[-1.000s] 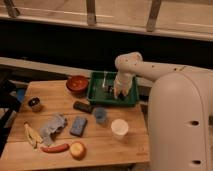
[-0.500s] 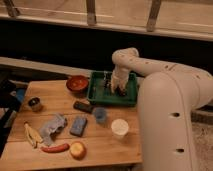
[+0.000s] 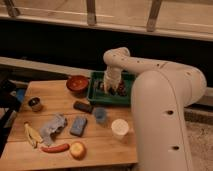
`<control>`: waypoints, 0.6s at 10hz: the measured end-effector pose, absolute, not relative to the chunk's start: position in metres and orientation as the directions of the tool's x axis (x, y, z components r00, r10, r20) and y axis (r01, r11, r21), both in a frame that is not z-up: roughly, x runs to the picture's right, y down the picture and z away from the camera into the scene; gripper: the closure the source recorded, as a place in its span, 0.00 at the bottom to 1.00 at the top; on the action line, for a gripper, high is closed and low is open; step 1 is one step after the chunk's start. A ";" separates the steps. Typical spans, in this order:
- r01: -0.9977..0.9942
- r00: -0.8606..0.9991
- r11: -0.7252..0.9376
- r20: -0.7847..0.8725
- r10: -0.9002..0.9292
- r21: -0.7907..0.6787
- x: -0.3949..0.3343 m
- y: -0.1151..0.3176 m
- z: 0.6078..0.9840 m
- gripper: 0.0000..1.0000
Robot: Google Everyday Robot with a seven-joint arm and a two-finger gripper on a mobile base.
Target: Wipe tray with brush
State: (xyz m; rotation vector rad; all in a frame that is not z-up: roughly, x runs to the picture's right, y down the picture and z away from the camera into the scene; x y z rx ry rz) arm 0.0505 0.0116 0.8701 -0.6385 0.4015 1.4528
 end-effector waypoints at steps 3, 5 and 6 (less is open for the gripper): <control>-0.993 0.060 -0.018 -0.638 0.768 -0.114 0.088 0.031 0.858 1.00; -0.995 0.036 -0.030 -0.632 0.774 -0.094 0.111 0.029 0.858 1.00; -0.995 0.034 -0.030 -0.626 0.779 -0.092 0.114 0.024 0.861 1.00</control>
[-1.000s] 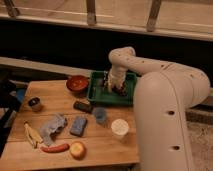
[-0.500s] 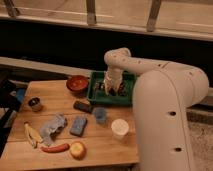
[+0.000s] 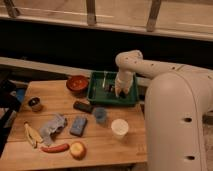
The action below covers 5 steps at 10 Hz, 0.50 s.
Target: Wipe tray with brush
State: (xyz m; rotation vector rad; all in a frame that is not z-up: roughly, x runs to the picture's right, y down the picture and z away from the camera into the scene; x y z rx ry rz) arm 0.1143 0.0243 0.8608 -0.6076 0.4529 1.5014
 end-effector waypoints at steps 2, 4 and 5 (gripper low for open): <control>-0.994 0.048 -0.020 -0.613 0.789 -0.103 0.108 0.009 0.867 1.00; -0.990 0.088 0.004 -0.595 0.799 -0.141 0.079 -0.007 0.871 1.00; -0.985 0.125 0.026 -0.589 0.798 -0.172 0.059 -0.010 0.871 1.00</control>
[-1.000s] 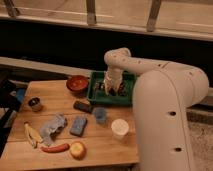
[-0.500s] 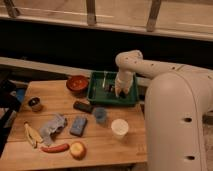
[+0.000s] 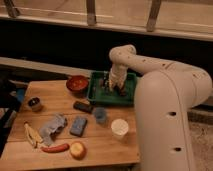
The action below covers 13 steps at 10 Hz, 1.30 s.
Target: Wipe tray with brush
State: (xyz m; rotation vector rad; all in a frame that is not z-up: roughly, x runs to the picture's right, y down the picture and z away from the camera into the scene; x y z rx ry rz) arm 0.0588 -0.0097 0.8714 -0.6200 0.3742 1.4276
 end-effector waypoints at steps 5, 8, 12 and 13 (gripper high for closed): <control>-0.974 0.175 0.047 -0.608 0.774 -0.220 0.031 0.021 0.852 1.00; -0.989 0.094 -0.002 -0.625 0.775 -0.151 0.076 0.038 0.845 1.00; -0.993 0.068 -0.008 -0.609 0.790 -0.121 0.100 0.019 0.862 1.00; -0.992 0.076 -0.003 -0.606 0.792 -0.128 0.092 0.013 0.869 1.00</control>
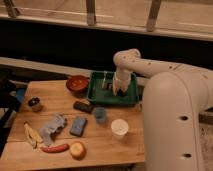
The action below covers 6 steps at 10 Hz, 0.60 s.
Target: Wipe tray with brush
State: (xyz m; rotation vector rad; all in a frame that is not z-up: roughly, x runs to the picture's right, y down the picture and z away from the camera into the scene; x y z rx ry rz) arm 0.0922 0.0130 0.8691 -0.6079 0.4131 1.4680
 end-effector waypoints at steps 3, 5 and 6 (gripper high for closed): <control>-0.984 0.134 0.035 -0.600 0.788 -0.173 0.042 0.004 0.880 1.00; -0.984 0.140 0.041 -0.610 0.780 -0.174 0.027 0.010 0.877 1.00; -0.985 0.134 0.038 -0.612 0.779 -0.168 0.026 0.013 0.875 1.00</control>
